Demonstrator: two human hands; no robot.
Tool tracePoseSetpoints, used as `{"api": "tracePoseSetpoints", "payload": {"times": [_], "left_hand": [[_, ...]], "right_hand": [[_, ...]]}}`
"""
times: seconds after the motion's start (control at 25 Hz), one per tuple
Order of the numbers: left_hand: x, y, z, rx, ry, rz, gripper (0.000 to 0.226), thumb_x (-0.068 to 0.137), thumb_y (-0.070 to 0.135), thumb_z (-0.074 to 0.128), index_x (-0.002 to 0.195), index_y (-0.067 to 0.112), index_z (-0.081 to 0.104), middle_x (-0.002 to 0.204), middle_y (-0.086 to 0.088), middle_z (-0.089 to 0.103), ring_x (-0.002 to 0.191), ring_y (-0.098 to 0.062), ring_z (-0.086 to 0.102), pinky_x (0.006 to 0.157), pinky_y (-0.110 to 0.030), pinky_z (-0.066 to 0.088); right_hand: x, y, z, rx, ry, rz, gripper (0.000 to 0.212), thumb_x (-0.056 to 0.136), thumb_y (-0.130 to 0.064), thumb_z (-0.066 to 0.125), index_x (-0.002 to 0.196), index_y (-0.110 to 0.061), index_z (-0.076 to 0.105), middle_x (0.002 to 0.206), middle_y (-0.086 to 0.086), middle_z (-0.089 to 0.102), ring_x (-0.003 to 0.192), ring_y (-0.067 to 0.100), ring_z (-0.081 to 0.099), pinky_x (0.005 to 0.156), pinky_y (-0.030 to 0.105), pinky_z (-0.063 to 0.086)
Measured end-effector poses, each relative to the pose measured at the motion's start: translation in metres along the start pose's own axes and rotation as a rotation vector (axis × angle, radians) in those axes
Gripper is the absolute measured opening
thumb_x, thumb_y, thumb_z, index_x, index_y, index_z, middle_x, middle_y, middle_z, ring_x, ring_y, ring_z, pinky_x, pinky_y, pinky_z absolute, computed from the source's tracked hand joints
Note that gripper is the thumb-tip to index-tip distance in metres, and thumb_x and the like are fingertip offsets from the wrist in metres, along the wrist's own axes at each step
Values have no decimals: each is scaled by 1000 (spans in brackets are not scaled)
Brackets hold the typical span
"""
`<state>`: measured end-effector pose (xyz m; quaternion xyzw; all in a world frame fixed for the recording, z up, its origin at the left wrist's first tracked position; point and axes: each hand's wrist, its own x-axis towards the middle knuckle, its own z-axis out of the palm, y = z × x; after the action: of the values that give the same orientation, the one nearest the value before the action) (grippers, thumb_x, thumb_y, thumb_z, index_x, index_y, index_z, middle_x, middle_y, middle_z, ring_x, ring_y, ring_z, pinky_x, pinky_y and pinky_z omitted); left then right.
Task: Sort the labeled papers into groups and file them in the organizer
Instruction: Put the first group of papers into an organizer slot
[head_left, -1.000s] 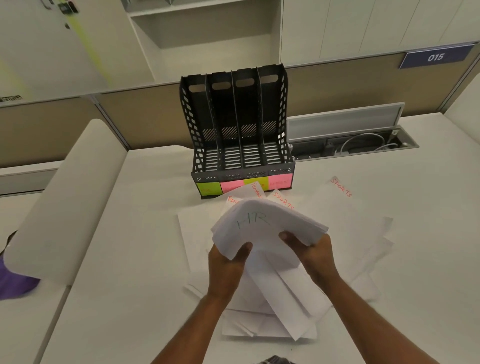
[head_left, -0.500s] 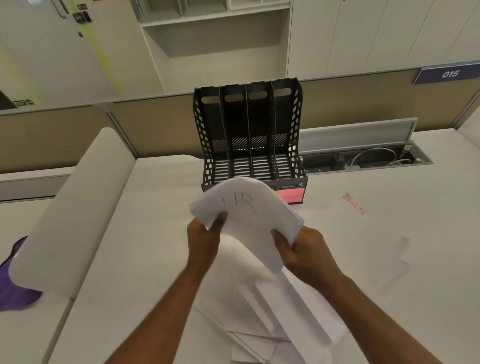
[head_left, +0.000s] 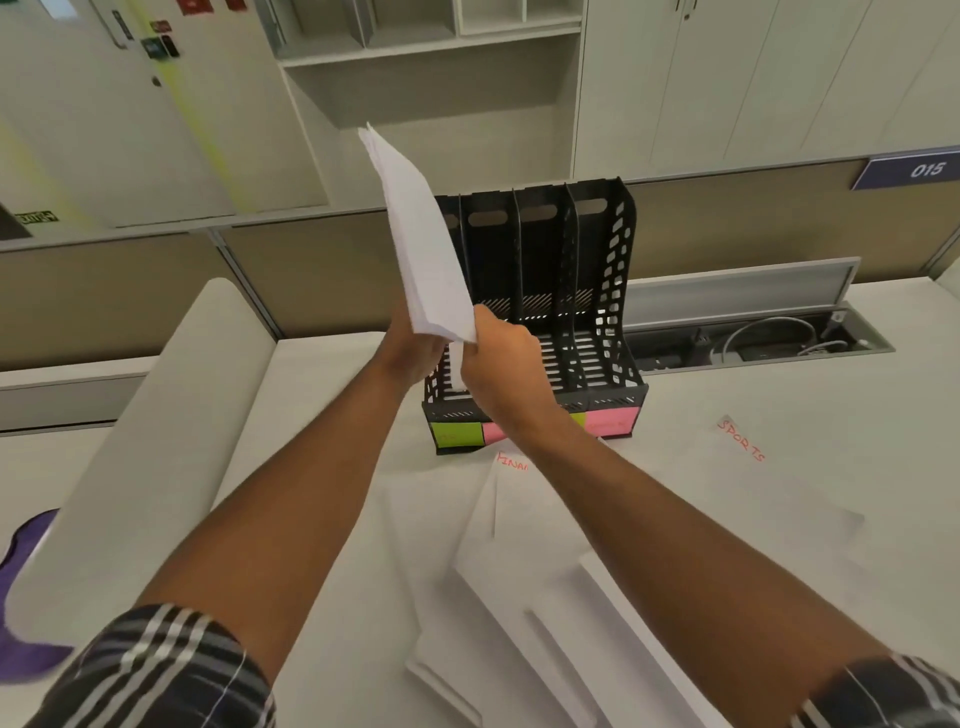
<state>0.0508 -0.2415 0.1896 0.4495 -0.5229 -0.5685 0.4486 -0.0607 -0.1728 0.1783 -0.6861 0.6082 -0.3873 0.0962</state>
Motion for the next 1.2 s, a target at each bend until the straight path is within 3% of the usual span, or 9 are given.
{"api": "tracePoseSetpoints", "payload": {"times": [0.12, 0.24, 0.32, 0.44, 0.6, 0.68, 0.76, 0.96, 1.2], "left_hand": [[13, -9, 1, -62, -58, -27, 46, 107, 28, 36, 141, -3, 39, 116, -26, 54, 98, -30, 57, 85, -43, 58], [11, -32, 4, -153, 7, -101, 55, 104, 39, 36, 149, 8, 37, 148, -28, 43, 135, -47, 41, 108, -58, 40], [0, -47, 7, -191, 74, -163, 57, 102, 48, 37, 149, 15, 41, 148, -18, 49, 139, -40, 42, 99, -49, 50], [-19, -65, 11, -161, 56, -178, 63, 100, 59, 33, 153, 26, 34, 153, -7, 46, 141, -29, 43, 112, -52, 40], [-55, -82, 17, -30, 154, -77, 33, 102, 49, 40, 131, 46, 54, 135, 12, 61, 126, -8, 54, 109, -36, 41], [-83, -94, 26, 202, 292, -5, 23, 96, 45, 47, 113, 54, 61, 105, 33, 64, 104, 10, 56, 94, -18, 42], [-113, -121, 36, 408, 414, -3, 25, 95, 32, 56, 118, 31, 64, 102, 21, 66, 101, -5, 63, 86, -19, 45], [-192, -197, 85, 887, -207, -342, 48, 93, 35, 61, 138, 19, 51, 136, -7, 60, 124, -23, 56, 102, -28, 44], [-218, -210, 109, 1016, -227, -362, 60, 92, 33, 62, 146, 17, 40, 141, -8, 55, 130, -25, 52, 109, -36, 42]], "right_hand": [[15, 9, 21, -8, -81, 98, 25, 95, -5, 50, 118, 1, 58, 107, 21, 71, 94, 40, 68, 74, 51, 59], [11, 19, 41, 21, -196, 182, 30, 95, -6, 48, 123, -2, 55, 109, 19, 70, 94, 36, 67, 75, 49, 59], [3, 27, 49, 40, -286, 237, 29, 96, -7, 47, 124, -3, 55, 110, 19, 69, 97, 35, 66, 79, 48, 58], [-10, 38, 47, 76, -356, 286, 21, 97, -11, 48, 114, -6, 60, 103, 15, 69, 93, 31, 65, 77, 41, 56], [-35, 60, 19, 178, -292, 311, 12, 95, -10, 50, 92, -7, 61, 80, 5, 64, 74, 21, 57, 69, 34, 47], [-63, 83, -2, 188, -266, 378, 19, 96, -12, 52, 107, -7, 67, 102, 7, 72, 94, 24, 64, 85, 34, 49], [-106, 107, -20, 118, -262, 447, 35, 97, -16, 57, 131, -9, 63, 132, 9, 66, 120, 26, 60, 99, 27, 41], [-251, 142, -23, -316, -528, 431, 76, 95, -41, 55, 156, -11, 21, 162, 12, 25, 149, 28, 21, 119, 38, 23], [-305, 155, -25, -523, -526, 523, 73, 98, -30, 42, 158, -13, 4, 167, 15, 1, 153, 33, -5, 121, 55, 4]]}}
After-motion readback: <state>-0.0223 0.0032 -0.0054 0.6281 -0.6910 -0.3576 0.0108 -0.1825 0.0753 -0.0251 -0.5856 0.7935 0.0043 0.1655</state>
